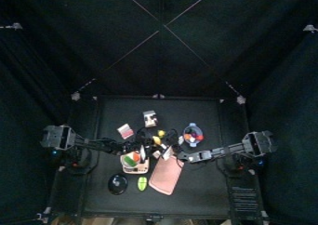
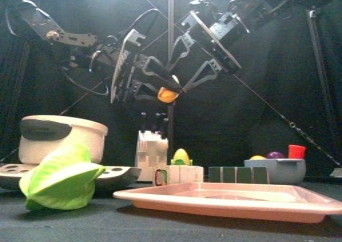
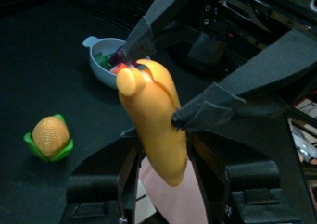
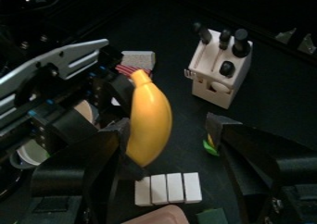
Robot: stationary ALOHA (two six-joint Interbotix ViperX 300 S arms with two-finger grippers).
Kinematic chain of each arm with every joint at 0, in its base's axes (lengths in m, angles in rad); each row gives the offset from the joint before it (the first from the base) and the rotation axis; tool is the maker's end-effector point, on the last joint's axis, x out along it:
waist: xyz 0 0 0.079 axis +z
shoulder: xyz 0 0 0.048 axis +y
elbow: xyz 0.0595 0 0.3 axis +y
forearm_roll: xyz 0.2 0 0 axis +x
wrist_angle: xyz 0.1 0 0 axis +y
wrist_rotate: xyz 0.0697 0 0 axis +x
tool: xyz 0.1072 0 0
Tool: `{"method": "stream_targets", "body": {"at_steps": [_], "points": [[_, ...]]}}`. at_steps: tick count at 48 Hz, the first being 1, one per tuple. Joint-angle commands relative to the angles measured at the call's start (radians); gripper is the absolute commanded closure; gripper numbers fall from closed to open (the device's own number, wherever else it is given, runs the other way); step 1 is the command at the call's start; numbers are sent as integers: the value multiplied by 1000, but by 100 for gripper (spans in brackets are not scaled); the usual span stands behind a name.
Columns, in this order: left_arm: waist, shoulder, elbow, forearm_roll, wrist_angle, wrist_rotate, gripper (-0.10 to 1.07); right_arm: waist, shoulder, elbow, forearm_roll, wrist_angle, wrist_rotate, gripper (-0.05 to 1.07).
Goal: Place banana above stove
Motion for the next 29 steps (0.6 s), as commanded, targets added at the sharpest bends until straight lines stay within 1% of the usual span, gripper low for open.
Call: {"method": "stream_targets", "body": {"at_steps": [1, 5, 9, 16, 18, 25, 29], "points": [[6, -51, 21, -5, 9, 3, 26, 6, -55, 9, -2, 17, -3, 6], [20, -89, 58, -11, 43, 5, 26, 20, -81, 32, 0, 40, -2, 6], [52, -129, 97, -12, 87, 3, 26, 35, -110, 57, 3, 69, 2, 6], [132, -189, 149, -11, 184, 6, 26, 57, -149, 97, 18, 121, 6, 6], [166, -201, 163, -11, 215, 6, 26, 60, -152, 103, 25, 132, 6, 6], [250, -204, 184, -8, 275, 6, 26, 55, -153, 109, 38, 141, 3, 6], [279, -190, 186, -9, 301, 6, 25, 54, -147, 107, 38, 140, 3, 6]]}}
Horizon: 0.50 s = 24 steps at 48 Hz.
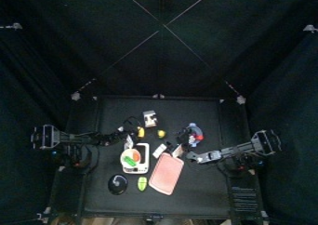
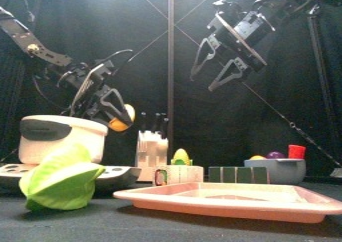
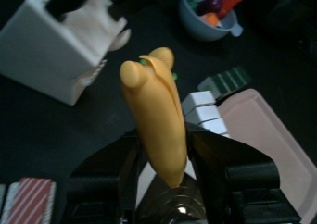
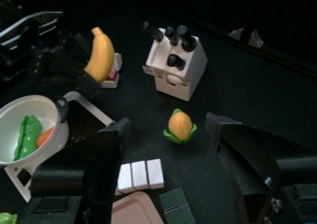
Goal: Place banana above stove
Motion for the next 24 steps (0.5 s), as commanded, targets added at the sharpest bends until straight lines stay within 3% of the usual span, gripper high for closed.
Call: {"method": "stream_targets", "body": {"at_steps": [1, 13, 24], "points": [[35, 8, -12, 2, 26, 2, 25, -5, -18, -9, -2, 6, 0, 6], [69, 67, -28, -12, 46, -2, 23, -6, -15, -9, -2, 5, 0, 6], [74, 95, -32, -38, 49, -2, 15, -8, -14, -8, -2, 3, 0, 6]]}}
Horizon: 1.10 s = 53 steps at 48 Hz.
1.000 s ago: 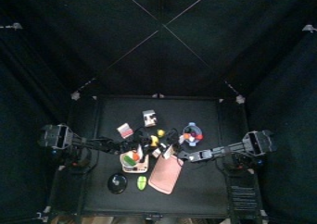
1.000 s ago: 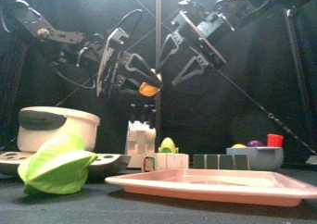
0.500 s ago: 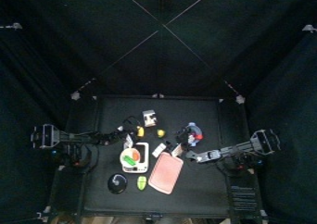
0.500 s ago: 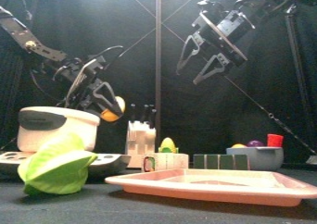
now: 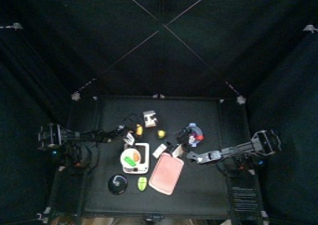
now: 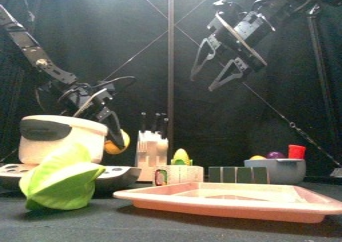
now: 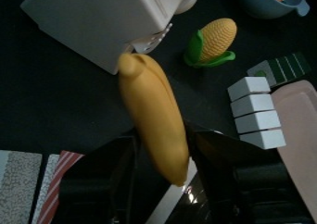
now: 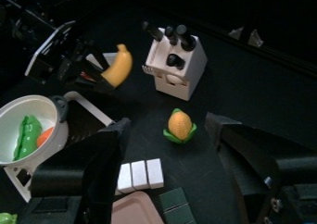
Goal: Place banana above stove
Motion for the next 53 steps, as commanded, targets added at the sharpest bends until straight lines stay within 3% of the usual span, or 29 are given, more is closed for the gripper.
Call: {"method": "stream_targets", "body": {"at_steps": [1, 21, 31, 53], "points": [[6, -2, -21, -11, -5, 0, 14, -2, -15, -9, -2, 3, 0, 6], [2, -34, -6, -21, -3, 3, 11, -2, -9, -11, -2, 2, 0, 6], [0, -77, -5, 17, -3, 3, 11, -2, -6, -11, -2, 2, 0, 6], [-2, -83, -5, 32, -5, 5, 11, -3, 8, -9, -3, 2, -3, 6]]}}
